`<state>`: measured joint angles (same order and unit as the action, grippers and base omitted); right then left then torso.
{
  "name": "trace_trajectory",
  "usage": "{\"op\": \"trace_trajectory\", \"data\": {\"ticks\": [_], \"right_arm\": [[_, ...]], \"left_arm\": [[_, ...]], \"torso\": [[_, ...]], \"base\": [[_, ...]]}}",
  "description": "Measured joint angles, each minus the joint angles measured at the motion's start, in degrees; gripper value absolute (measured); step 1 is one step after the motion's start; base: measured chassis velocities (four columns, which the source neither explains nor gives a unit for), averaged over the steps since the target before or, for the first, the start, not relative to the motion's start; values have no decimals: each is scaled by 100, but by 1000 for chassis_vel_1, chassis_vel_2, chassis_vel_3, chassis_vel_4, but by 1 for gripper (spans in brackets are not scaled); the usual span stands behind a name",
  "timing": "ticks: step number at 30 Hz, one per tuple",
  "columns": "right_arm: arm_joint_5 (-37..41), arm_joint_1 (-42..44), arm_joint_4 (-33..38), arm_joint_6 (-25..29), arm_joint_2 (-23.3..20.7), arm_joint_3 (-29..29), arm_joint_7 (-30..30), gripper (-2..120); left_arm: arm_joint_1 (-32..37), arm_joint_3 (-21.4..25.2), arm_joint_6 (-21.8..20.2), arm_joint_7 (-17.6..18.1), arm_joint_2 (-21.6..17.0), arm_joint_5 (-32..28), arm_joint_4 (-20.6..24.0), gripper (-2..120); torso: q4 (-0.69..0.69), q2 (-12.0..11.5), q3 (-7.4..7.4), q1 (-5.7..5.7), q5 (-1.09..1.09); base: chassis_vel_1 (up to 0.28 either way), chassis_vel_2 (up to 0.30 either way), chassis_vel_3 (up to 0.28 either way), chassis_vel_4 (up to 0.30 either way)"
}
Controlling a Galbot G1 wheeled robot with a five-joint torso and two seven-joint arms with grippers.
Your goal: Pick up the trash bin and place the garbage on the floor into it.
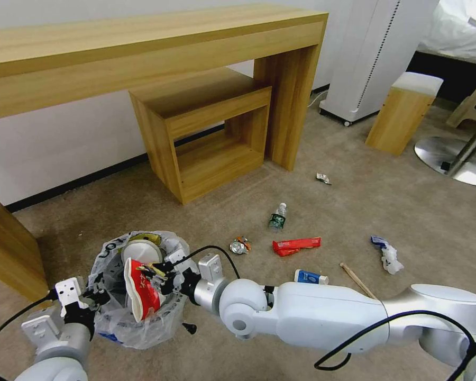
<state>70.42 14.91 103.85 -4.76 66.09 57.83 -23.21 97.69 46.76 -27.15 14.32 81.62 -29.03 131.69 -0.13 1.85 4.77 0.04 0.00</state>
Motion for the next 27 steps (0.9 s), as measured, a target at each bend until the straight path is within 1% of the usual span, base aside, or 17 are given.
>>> {"op": "trace_trajectory", "data": {"ticks": [1,2,5,6,9,10,12,13,14,17,18,19,22,23,24,26,27], "right_arm": [[-73,18,36,37,-24,-82,14,57],[-73,18,36,37,-24,-82,14,57],[-159,143,164,129,-75,-487,47,71],[-159,143,164,129,-75,-487,47,71],[-267,340,305,262,-269,-1133,118,86],[-267,340,305,262,-269,-1133,118,86],[-369,572,356,308,-468,-1705,129,96],[-392,649,365,323,-523,-1882,129,98],[-392,649,365,323,-523,-1882,129,98],[-593,1069,397,406,-887,-2924,33,100],[-593,1069,397,406,-887,-2924,33,100],[-670,1202,402,389,-984,-3210,13,100],[-909,1727,477,123,-1284,-4207,-325,100],[-909,1727,477,123,-1284,-4207,-325,100],[-975,1896,496,59,-1352,-4475,-423,100],[-1214,2409,509,-42,-1534,-5240,-561,100],[-1214,2409,509,-42,-1534,-5240,-561,100]], "left_arm": [[12,0,2,-1,11,15,-1,1],[12,0,2,-1,11,15,-1,1],[16,3,17,-9,27,42,-17,1],[16,3,17,-9,27,42,-17,1],[7,8,22,-14,30,59,-47,1],[7,8,22,-14,30,59,-47,1],[3,20,45,-20,19,66,-73,1],[3,25,62,-26,14,74,-81,1],[3,25,62,-26,14,74,-81,1],[-12,57,122,-58,-13,87,-99,1],[-12,57,122,-58,-13,87,-99,1],[-20,61,129,-65,-22,87,-105,1],[-33,68,194,-101,-63,118,-138,1],[-33,68,194,-101,-63,118,-138,1],[-30,72,221,-117,-78,135,-155,1],[-27,81,264,-137,-109,168,-184,1],[-27,81,264,-137,-109,168,-184,1]], "torso": [[0,0,0,0,0],[0,0,0,0,0],[1,0,0,0,1],[1,0,0,0,1],[0,0,0,0,1],[0,0,0,0,1],[0,0,0,-1,0],[0,0,0,0,1],[0,0,0,0,1],[1,0,0,-1,1],[1,0,0,-1,1],[1,0,0,0,2],[-2,0,0,0,1],[-2,0,0,0,1],[-1,0,0,0,3],[1,0,0,0,0],[1,0,0,0,0]], "base": [[0,0,0,0],[0,0,0,0],[0,0,0,0],[0,0,0,0],[0,0,0,0],[0,0,0,0],[0,0,0,0],[0,0,0,0],[0,0,0,0],[0,0,0,0],[0,0,0,0],[0,0,0,0],[0,0,0,0],[0,0,0,0],[0,0,0,0],[0,0,0,0],[0,0,0,0]]}}
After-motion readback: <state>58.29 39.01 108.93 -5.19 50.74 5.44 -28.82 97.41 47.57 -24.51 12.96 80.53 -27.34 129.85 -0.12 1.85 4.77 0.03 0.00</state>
